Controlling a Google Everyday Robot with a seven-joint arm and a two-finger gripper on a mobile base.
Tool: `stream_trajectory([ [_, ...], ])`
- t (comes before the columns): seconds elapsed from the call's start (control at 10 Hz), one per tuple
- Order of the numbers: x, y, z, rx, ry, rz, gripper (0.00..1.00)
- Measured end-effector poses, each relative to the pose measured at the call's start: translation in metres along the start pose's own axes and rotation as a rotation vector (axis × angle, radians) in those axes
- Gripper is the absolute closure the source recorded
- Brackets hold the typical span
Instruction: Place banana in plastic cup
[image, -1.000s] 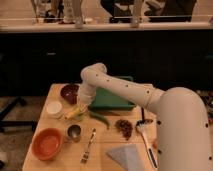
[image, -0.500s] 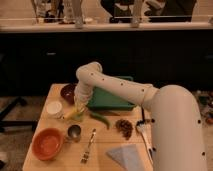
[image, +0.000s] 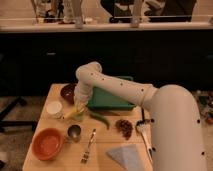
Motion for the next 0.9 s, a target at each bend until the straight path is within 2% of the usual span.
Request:
stream_trajectory([
  [0.1,0.0000,0.0000,0.0000,0.000,0.000,0.000,0.55],
  [0.4,0.0003,0.0003,0.0004,0.000,0.000,0.000,0.27],
  [0.5,0.0004,0.0004,0.0003,0.000,0.000,0.001,0.21],
  [0.9,0.0010,0.0007,0.0001,0.000,0.000,0.001,0.20],
])
